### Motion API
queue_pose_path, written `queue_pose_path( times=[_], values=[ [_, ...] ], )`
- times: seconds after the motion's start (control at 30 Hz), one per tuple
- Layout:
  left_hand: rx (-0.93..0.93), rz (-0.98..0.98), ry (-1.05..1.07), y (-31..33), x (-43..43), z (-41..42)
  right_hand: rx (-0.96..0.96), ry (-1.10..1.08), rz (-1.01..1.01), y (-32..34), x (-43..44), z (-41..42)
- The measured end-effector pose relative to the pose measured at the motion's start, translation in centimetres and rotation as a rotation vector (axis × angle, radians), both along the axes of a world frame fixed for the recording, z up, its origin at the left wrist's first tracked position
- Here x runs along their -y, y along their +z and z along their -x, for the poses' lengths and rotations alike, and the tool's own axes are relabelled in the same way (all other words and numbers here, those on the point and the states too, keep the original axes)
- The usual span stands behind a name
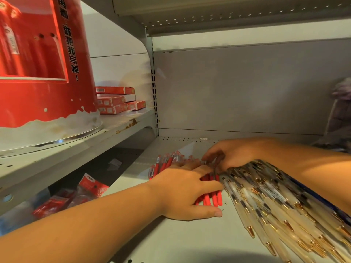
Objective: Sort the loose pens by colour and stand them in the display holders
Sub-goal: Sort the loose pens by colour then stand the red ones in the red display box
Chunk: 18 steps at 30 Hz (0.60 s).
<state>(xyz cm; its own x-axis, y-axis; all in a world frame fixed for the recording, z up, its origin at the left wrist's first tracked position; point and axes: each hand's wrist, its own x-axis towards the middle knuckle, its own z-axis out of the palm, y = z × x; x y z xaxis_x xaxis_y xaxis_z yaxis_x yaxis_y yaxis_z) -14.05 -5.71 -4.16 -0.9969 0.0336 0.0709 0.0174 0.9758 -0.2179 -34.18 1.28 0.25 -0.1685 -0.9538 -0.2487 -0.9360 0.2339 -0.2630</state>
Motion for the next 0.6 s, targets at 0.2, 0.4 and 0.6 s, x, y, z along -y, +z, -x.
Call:
queue_pose_path(
  times=[0.2,0.4,0.6],
  values=[
    [-0.013,-0.018,-0.019,0.4,-0.2,0.4,0.019,0.011,0.039,-0.6,-0.2,0.8],
    [-0.038,-0.059,-0.024,0.1,0.0,0.0,0.048,0.034,-0.052,-0.6,0.4,1.0],
    [-0.055,-0.023,-0.054,0.1,-0.4,0.4,0.23,0.055,-0.035,-0.3,1.5,1.0]
  ],
)
